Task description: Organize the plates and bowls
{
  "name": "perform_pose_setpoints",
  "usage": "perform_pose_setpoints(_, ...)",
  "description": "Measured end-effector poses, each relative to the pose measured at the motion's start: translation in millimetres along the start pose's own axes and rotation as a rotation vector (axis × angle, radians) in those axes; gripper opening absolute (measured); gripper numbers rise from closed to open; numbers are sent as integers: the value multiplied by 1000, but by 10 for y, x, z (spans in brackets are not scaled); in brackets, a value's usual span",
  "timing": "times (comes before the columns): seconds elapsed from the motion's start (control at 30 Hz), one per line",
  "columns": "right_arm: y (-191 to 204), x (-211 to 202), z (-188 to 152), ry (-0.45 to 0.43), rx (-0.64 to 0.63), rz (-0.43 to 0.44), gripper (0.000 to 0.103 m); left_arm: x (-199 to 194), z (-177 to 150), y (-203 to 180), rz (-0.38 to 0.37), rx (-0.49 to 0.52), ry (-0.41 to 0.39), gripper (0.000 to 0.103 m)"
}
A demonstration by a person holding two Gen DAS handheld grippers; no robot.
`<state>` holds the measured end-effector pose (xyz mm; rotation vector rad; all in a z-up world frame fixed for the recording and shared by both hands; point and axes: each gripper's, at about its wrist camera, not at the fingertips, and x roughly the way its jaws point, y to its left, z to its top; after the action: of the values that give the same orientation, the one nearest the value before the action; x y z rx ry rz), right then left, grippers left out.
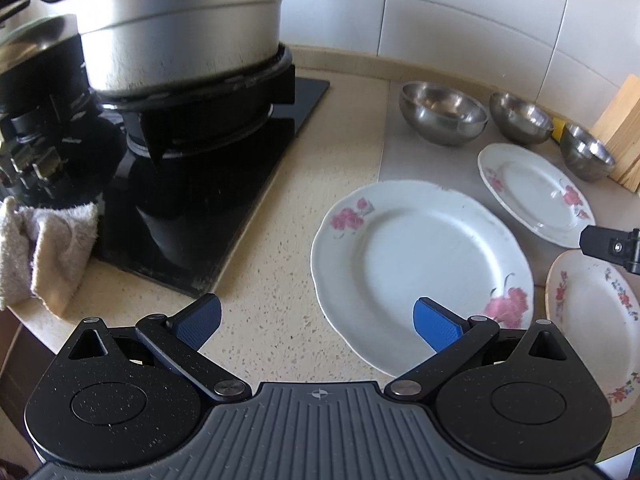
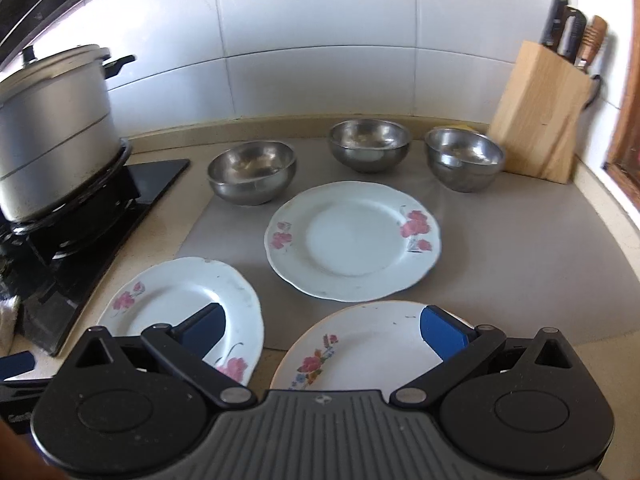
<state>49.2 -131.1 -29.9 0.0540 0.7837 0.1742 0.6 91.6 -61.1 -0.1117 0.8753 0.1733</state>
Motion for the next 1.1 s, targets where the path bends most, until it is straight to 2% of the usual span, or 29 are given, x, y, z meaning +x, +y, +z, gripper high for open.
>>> perform_pose_setpoints(0.1,4,103,59,31,-31,51,82,39,-14,7,-9,-10,12,98)
perform_pose_setpoints(0.17,-101,92,90,21,0,72,82,40,-13,-12,-33,-5,10,98)
perform_pose_setpoints(0.27,-196,129,125,37,1,68,82,78,13,-46,-46,9,9,98)
perform_pose_setpoints(0.4,-44,280,153,65,-43,130,82,148,56,8,-64,-14,16,98)
perform_pose_setpoints(0.93,310,794,180,179,-155,251,82,319,40,53,0,-42,35,98)
perform_pose_setpoints(1.1,348,926,167,230,-164,296,78,389,52,41,6,-50,53,98)
